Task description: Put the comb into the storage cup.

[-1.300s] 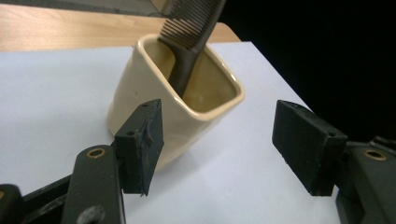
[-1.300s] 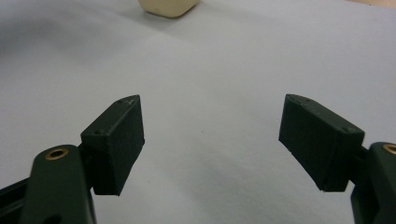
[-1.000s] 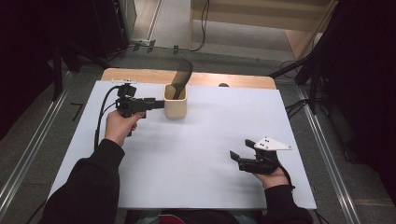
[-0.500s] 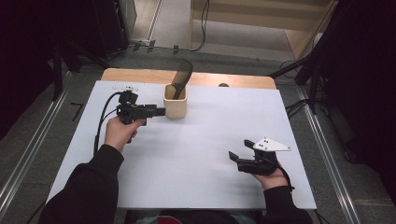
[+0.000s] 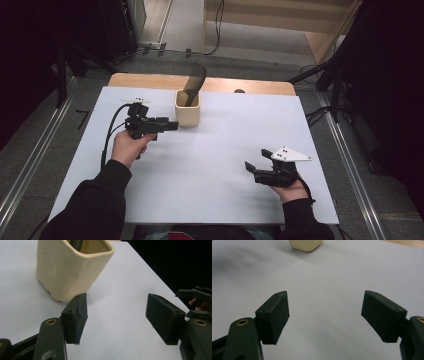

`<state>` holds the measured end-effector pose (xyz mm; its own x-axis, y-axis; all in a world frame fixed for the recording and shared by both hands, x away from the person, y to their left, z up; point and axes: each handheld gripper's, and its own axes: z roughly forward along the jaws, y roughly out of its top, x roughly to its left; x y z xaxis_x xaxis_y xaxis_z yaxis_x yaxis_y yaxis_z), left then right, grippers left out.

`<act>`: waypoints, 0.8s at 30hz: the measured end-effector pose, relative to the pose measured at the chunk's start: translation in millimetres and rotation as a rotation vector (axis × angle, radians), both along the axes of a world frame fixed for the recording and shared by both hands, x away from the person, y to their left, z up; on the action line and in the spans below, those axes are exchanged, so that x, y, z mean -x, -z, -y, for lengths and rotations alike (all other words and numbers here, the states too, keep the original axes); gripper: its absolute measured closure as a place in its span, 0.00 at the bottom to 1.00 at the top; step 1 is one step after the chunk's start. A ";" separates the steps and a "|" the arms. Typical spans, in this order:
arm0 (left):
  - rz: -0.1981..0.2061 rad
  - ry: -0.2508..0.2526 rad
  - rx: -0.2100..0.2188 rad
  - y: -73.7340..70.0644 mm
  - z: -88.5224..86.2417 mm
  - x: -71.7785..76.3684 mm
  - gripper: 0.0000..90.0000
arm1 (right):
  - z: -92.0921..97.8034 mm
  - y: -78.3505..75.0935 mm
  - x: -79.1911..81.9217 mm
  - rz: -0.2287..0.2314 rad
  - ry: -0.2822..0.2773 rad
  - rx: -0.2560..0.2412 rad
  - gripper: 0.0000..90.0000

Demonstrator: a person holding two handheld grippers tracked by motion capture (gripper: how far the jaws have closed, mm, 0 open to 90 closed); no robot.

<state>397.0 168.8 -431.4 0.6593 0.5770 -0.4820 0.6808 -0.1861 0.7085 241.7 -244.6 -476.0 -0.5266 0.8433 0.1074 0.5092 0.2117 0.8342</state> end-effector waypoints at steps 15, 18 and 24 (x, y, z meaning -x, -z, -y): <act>-0.030 0.015 0.017 3.9 -3.7 17.5 0.38 | 1.3 0.2 -0.6 -0.006 0.002 -0.005 0.23; -0.036 0.017 0.024 3.5 -5.3 20.1 0.38 | 1.3 0.5 -0.9 -0.009 0.001 -0.005 0.23; -0.038 0.017 0.010 4.5 -7.4 27.0 0.38 | 2.1 0.9 -0.8 -0.021 -0.001 -0.006 0.23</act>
